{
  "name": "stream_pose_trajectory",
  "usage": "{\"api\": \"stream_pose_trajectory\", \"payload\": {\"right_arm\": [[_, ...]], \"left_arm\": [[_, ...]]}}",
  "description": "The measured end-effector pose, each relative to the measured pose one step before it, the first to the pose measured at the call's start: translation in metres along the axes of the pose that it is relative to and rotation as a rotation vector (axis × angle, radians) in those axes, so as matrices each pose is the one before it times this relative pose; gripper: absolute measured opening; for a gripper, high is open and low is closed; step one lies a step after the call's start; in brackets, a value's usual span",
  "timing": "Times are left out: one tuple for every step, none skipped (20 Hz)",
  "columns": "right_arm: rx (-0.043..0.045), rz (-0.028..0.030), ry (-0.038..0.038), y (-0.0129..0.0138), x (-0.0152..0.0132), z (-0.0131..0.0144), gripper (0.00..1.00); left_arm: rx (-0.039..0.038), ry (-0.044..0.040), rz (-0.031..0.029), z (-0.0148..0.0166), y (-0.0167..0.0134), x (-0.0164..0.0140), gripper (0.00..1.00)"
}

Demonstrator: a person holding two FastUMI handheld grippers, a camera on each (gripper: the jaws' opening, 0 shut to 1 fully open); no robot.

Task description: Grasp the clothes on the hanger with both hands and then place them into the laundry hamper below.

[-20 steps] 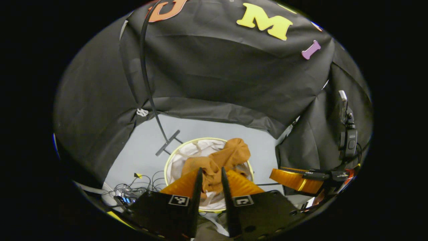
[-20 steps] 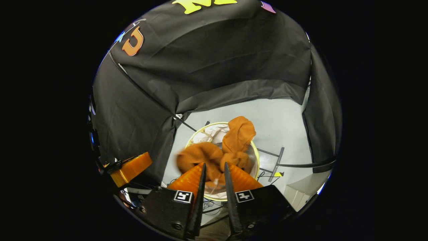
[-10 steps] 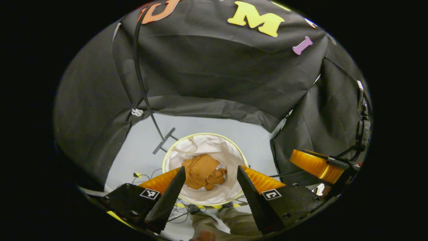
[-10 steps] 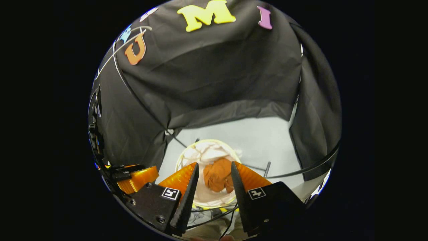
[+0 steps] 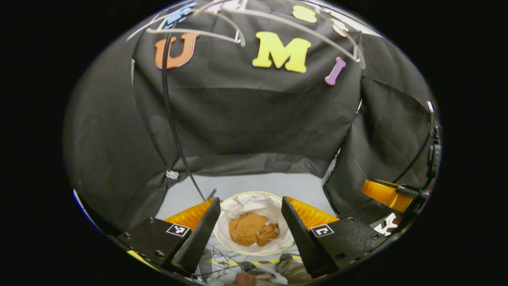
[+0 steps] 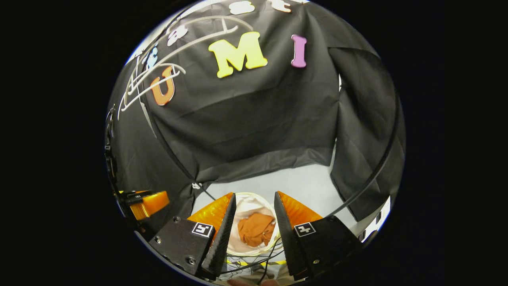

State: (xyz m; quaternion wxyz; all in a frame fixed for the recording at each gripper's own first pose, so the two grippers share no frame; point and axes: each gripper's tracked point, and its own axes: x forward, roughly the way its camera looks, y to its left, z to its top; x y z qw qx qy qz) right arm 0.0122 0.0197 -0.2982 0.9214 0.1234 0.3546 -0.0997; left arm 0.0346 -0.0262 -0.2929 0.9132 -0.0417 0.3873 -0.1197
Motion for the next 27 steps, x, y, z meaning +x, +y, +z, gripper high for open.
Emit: {"api": "stream_pose_trajectory", "payload": {"right_arm": [[-0.00579, -0.01769, -0.04007, -0.00668, -0.01802, 0.01073, 0.58], [-0.01018, -0.0177, -0.04032, -0.00507, -0.0161, 0.01281, 0.58], [-0.00822, -0.01976, -0.04126, -0.00564, -0.01442, 0.01316, 0.59], [-0.01201, -0.00753, -0.03962, -0.00387, -0.01601, 0.01272, 0.59], [-0.01454, -0.00488, -0.03789, -0.00298, -0.00891, 0.00866, 0.64], [-0.01433, -0.00044, -0.03391, 0.00223, -0.00915, 0.00845, 0.67], [-0.01288, 0.00632, -0.02499, 0.00145, -0.00675, 0.00988, 0.69], [-0.00599, 0.01303, -0.02155, -0.00109, -0.01071, 0.00883, 0.69], [-0.00468, 0.0186, -0.019, -0.00188, -0.01016, 0.00829, 0.7], [-0.00537, 0.01483, -0.01875, -0.00367, -0.01374, 0.00747, 0.7], [-0.00903, 0.01234, -0.01948, -0.00719, -0.01366, 0.00759, 0.71], [-0.00481, 0.01389, -0.02659, -0.00686, -0.01395, 0.01064, 0.71], [-0.00472, 0.01443, -0.03059, -0.00668, -0.01426, 0.0113, 0.71], [-0.00254, 0.01454, -0.02936, -0.00575, -0.01378, 0.01231, 0.71], [-0.00352, 0.01773, -0.02988, -0.00513, -0.01441, 0.01097, 0.71], [0.00066, 0.01612, -0.02996, -0.00407, -0.01426, 0.01183, 0.71], [-0.00205, 0.01526, -0.02885, -0.0042, -0.0147, 0.01112, 0.71], [-0.00868, 0.01416, -0.0192, -0.00321, -0.01232, 0.00949, 0.71], [-0.02023, 0.01121, -0.01515, -0.00209, -0.01062, 0.00579, 0.73], [-0.01621, 0.01262, -0.01663, -0.00298, -0.01091, 0.00811, 0.75], [-0.00747, 0.0128, -0.01866, -0.00216, -0.01172, 0.00859, 0.77], [0.00177, 0.01484, -0.01887, -0.0002, -0.01122, 0.00874, 0.77], [0.00453, 0.01474, -0.01544, -0.00181, -0.00936, 0.00654, 0.77], [0.00575, 0.00616, -0.01075, -0.00196, -0.00706, 0.00634, 0.77], [0.00456, 0.0033, -0.01427, -0.00466, -0.00513, 0.00521, 0.78], [0.00214, -0.00489, -0.0107, -0.00394, -0.00494, 0.0061, 0.78], [-0.00149, -0.00728, -0.01476, -0.00604, -0.00485, 0.0045, 0.8]], "left_arm": [[0.01621, -0.05189, 0.01233, 0.01297, 0.00164, -0.01163, 0.95], [0.01757, -0.04692, 0.00611, 0.01098, -0.00035, -0.01041, 1.0], [0.01727, -0.04539, 0.00491, 0.01214, -0.0028, -0.00937, 1.0], [0.0149, -0.04863, 0.00421, 0.01844, -0.00561, -0.01089, 0.99], [0.00551, -0.04195, -0.0012, 0.01488, -0.00608, -0.0094, 0.92], [0.00096, -0.03901, 0.00467, 0.01164, -0.00208, -0.00871, 0.97], [-0.0047, -0.03474, 0.00502, 0.01028, -0.00188, -0.00775, 0.92], [-0.00452, -0.02969, 0.01006, 0.0131, -0.00089, -0.01298, 0.94], [-0.00915, -0.03517, 0.0135, 0.01282, -0.00021, -0.01224, 0.97], [-0.0092, -0.02976, 0.01632, 0.00757, 0.00235, -0.01462, 0.97], [-0.00566, -0.02784, 0.02152, 0.00775, 0.00178, -0.01095, 0.97], [-0.00252, -0.02906, 0.01939, 0.0086, -0.00001, -0.00902, 0.97], [0.00014, -0.02782, 0.01981, 0.00722, -0.00037, -0.00898, 0.98], [-0.00369, -0.02743, 0.01381, 0.00586, -0.00114, -0.01121, 0.98], [-0.00098, -0.02305, 0.0147, 0.00485, -0.00087, -0.00993, 0.98], [-0.0018, -0.023, 0.01329, 0.00587, -0.00267, -0.01089, 0.98], [0.0013, -0.02019, 0.01646, 0.00946, -0.0011, -0.01052, 0.98], [-0.00303, -0.02201, 0.02128, 0.01106, -0.00149, -0.01397, 0.99], [-0.00264, -0.02488, 0.00991, 0.00982, -0.00416, -0.01162, 0.99], [-0.00188, -0.0129, -0.00255, 0.00731, -0.00695, -0.01176, 0.99], [0.00041, -0.02289, 0.00417, 0.0087, -0.00314, -0.01741, 0.99], [0.00272, -0.01565, 0.00732, 0.0077, -0.00169, -0.01309, 0.99], [0.00762, -0.01409, 0.00763, 0.00578, -0.00121, -0.0131, 0.99], [0.00634, -0.0125, 0.00445, 0.00619, -0.00285, -0.00963, 1.0], [0.00671, -0.01762, -0.00497, 0.00649, -0.00262, -0.00829, 1.0], [0.00341, -0.02359, 0.00291, 0.00822, -0.00046, -0.00676, 1.0], [0.00355, -0.0232, 0.00005, 0.00875, 0.00111, -0.0065, 1.0]]}}
